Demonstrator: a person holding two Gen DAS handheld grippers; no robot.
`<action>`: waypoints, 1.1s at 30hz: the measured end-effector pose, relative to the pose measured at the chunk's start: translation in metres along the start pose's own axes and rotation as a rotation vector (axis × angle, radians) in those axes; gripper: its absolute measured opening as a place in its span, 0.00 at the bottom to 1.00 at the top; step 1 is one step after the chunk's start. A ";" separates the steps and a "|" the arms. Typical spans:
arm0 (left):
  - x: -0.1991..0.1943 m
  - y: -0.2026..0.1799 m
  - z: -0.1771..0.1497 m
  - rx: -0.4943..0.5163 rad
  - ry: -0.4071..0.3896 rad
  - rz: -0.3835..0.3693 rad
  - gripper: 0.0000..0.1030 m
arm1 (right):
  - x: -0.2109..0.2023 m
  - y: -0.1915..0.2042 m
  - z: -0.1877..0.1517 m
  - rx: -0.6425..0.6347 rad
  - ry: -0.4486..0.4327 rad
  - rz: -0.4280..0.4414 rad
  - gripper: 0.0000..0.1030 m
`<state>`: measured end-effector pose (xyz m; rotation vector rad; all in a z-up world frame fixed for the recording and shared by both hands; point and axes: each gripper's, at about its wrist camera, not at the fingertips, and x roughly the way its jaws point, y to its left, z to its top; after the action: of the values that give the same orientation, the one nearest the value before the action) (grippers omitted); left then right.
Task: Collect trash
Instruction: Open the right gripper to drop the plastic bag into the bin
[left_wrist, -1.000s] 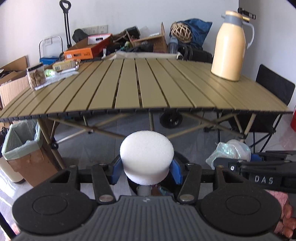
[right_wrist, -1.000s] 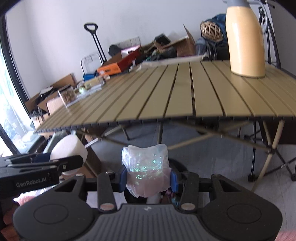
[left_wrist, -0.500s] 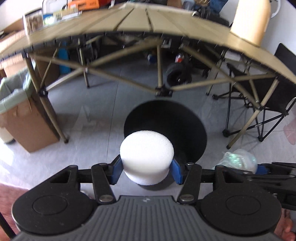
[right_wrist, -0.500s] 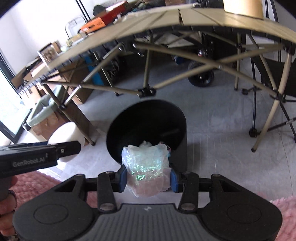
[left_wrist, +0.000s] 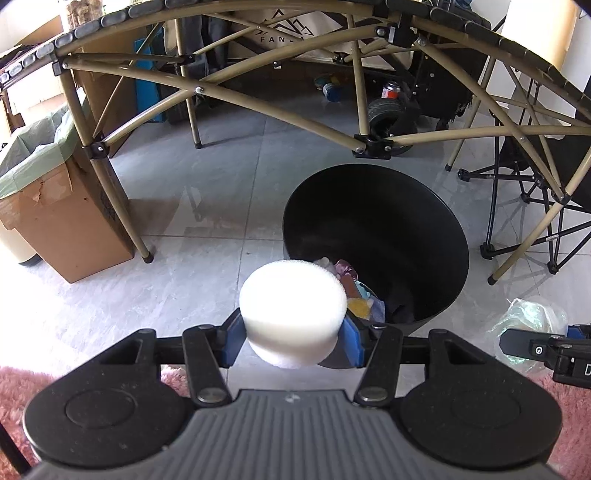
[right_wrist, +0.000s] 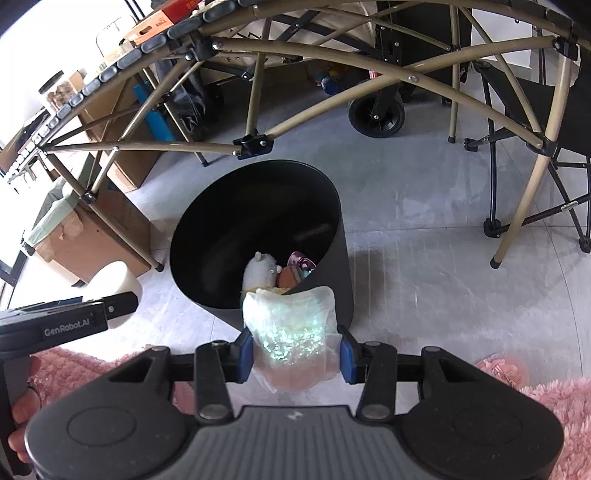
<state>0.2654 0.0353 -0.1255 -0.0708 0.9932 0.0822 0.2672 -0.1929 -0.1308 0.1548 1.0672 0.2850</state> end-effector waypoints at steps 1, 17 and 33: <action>0.000 -0.001 0.000 0.000 -0.001 -0.002 0.52 | 0.001 0.000 0.001 -0.004 0.000 0.001 0.42; 0.003 0.008 0.005 -0.027 -0.016 0.035 0.52 | 0.021 0.028 0.044 -0.082 -0.016 -0.022 0.42; 0.017 0.035 0.009 -0.088 0.008 0.073 0.52 | 0.080 0.059 0.101 -0.035 0.035 -0.032 0.43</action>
<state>0.2788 0.0714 -0.1351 -0.1159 0.9997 0.1925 0.3827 -0.1111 -0.1347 0.1018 1.0974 0.2781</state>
